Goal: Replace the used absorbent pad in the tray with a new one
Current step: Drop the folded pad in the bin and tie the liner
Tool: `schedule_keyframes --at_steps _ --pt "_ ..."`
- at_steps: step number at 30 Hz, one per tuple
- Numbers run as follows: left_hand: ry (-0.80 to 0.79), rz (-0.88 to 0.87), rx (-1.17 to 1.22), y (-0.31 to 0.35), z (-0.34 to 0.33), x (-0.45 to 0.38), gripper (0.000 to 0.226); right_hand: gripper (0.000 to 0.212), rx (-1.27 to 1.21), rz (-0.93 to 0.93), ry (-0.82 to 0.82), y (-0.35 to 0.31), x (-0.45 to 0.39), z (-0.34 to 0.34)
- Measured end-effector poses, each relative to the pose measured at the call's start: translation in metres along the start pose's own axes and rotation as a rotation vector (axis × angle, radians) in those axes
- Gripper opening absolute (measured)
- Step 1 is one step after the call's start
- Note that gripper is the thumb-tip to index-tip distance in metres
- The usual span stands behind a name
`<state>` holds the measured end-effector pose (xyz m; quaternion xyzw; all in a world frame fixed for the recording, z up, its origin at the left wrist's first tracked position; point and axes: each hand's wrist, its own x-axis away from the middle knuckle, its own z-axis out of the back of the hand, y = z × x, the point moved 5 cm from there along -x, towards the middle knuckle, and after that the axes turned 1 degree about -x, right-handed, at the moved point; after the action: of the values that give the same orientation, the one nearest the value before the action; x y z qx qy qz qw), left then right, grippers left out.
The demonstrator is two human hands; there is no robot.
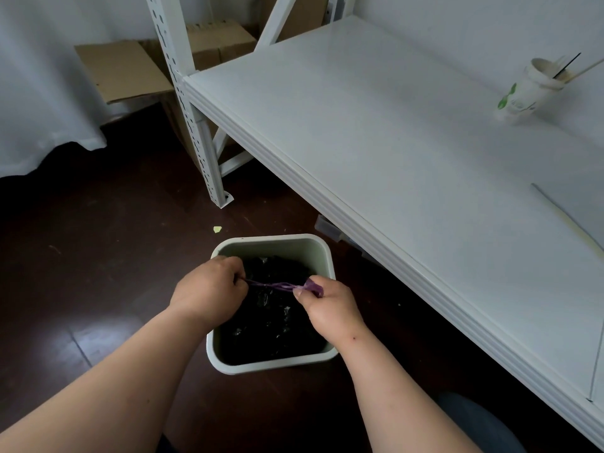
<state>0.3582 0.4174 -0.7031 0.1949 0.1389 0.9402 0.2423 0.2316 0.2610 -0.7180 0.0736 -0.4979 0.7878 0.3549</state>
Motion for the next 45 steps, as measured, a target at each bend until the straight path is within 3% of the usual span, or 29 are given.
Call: schedule_keyframes --at_steps 5,7,10,12,16,19,24,28,31,38,45 --pt "0.079 0.063 0.234 -0.007 0.006 -0.003 0.022 0.01 -0.177 -0.102 0.209 0.009 -0.004 0.02" --pt "0.16 0.084 0.322 -0.006 0.012 -0.004 0.025 0.022 -0.227 -0.101 0.303 0.005 -0.003 0.031" --pt "0.262 0.104 0.396 -0.001 0.024 -0.004 0.026 0.046 -0.089 -0.007 0.458 -0.01 0.003 0.04" --pt "0.313 0.105 0.417 0.001 0.031 -0.005 0.026 0.048 0.007 0.053 0.483 -0.022 0.008 0.039" --pt "0.347 0.099 0.404 0.005 0.04 -0.005 0.024 0.039 0.286 0.068 0.272 -0.039 0.012 0.024" --pt "0.322 0.083 0.384 0.012 0.047 -0.004 0.023 0.057 0.384 0.155 0.236 -0.058 0.018 0.025" --pt "0.332 0.046 0.386 0.038 0.091 0.013 0.02 0.077 0.323 0.293 0.208 -0.105 0.043 0.04" --pt "0.332 0.039 0.392 0.062 0.157 0.032 0.022 0.058 0.378 0.295 0.21 -0.157 0.071 0.062" --pt "0.335 0.026 0.369 0.077 0.214 0.048 0.024 0.041 0.411 0.269 0.111 -0.203 0.093 0.071" --pt "0.315 -0.003 0.325 0.114 0.337 0.09 0.025 0.033 0.47 0.233 -0.135 -0.309 0.166 0.108" --pt "0.295 -0.076 0.296 0.162 0.446 0.13 0.028 0.029 0.41 0.207 -0.15 -0.406 0.237 0.179"
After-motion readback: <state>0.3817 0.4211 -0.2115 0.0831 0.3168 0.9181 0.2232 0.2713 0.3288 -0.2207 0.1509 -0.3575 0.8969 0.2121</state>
